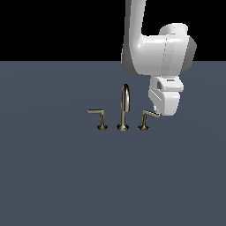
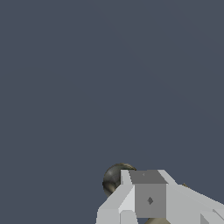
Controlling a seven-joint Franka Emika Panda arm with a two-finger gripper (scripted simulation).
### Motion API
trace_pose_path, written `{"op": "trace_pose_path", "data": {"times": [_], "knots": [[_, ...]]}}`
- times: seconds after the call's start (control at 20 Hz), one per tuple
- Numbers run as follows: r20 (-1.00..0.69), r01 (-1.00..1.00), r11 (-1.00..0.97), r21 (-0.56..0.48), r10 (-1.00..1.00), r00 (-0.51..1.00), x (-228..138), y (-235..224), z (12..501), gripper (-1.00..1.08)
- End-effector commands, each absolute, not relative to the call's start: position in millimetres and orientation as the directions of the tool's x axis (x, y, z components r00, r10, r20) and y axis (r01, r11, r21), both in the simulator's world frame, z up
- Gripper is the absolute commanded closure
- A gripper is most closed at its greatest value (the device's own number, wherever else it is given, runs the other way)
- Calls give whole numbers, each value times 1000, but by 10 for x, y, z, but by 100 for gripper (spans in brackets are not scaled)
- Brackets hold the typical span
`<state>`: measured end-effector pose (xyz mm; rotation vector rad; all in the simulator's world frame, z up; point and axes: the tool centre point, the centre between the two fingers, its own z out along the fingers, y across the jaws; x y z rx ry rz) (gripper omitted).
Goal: Turn on the faucet by rotating a designated handle.
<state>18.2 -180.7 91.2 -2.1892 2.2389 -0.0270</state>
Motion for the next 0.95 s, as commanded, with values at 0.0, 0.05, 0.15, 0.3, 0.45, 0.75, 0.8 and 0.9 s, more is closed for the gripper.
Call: {"op": "trace_pose_path", "data": {"times": [0.0, 0.05, 0.15, 0.3, 0.45, 0.75, 0.8, 0.9], "knots": [[0, -1000, 26, -2, -1000, -26, 25, -1792, 910, 108], [0, -1000, 27, -2, -1000, -27, -8, -1788, 910, 108], [0, -1000, 28, 0, -1000, -28, -75, -1781, 910, 108], [3, -1000, 28, -9, -1000, -28, -26, -1770, 910, 108], [2, -1000, 28, -7, -1000, -28, -93, -1670, 910, 108], [1, -1000, 28, -2, -1000, -28, -231, -1465, 911, 108], [0, -1000, 28, -1, -1000, -28, -254, -1430, 910, 108], [0, -1000, 28, 0, -1000, -28, -278, -1395, 911, 108]]}}
